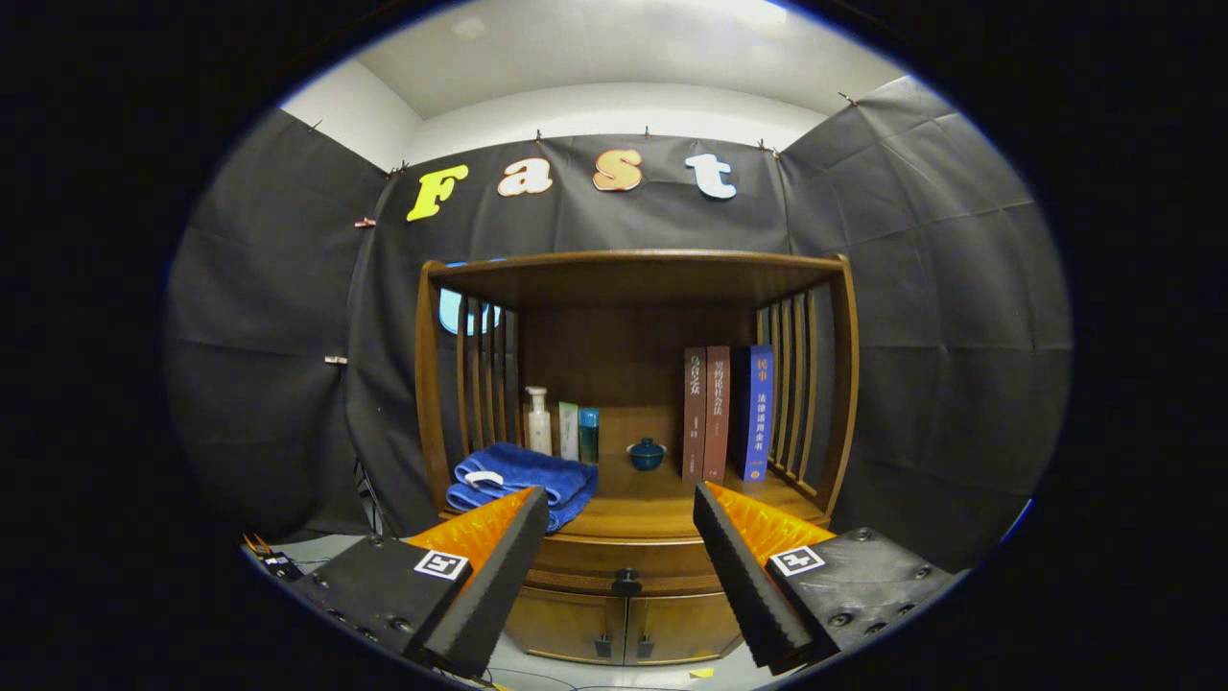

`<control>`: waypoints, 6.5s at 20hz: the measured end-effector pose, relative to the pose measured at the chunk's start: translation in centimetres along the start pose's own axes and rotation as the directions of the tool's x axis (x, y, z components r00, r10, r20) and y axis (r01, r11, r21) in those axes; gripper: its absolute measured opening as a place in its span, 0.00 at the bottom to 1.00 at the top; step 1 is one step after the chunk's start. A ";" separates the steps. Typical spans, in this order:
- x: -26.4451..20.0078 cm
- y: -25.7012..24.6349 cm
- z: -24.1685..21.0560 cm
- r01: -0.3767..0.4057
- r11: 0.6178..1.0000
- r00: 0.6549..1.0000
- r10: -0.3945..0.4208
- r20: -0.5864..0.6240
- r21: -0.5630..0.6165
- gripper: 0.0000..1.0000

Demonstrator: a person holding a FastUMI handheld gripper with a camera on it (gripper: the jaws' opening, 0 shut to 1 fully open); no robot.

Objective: Pull open the drawer, take out the items inside it, and place them on the countertop above the cabinet.

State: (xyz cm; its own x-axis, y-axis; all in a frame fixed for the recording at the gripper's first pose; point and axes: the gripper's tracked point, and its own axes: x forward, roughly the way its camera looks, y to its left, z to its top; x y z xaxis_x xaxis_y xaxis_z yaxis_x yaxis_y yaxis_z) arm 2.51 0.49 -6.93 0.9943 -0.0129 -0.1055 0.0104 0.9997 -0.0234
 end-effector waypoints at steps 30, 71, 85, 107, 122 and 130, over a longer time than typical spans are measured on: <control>14.0 -1.9 -25.1 0.060 0.998 0.928 -0.051 -0.368 0.011 0.38; -0.6 -0.8 -15.5 0.058 0.992 0.914 -0.008 -0.406 0.111 0.97; 13.5 -2.0 -19.7 0.106 0.992 0.701 -0.022 -0.713 0.074 0.90; 11.2 -1.6 -23.4 0.055 0.996 0.580 0.023 -0.815 0.068 0.22; 16.7 -3.1 -9.2 0.043 0.987 0.791 0.061 -0.609 0.156 0.22; 26.7 -3.7 -10.9 0.055 0.994 0.744 0.023 -0.668 0.095 0.22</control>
State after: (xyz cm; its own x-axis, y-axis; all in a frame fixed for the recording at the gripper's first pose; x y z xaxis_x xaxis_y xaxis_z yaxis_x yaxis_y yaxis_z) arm 27.89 -3.85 -20.47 0.6693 -0.0019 -0.7430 0.0753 0.9950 0.0653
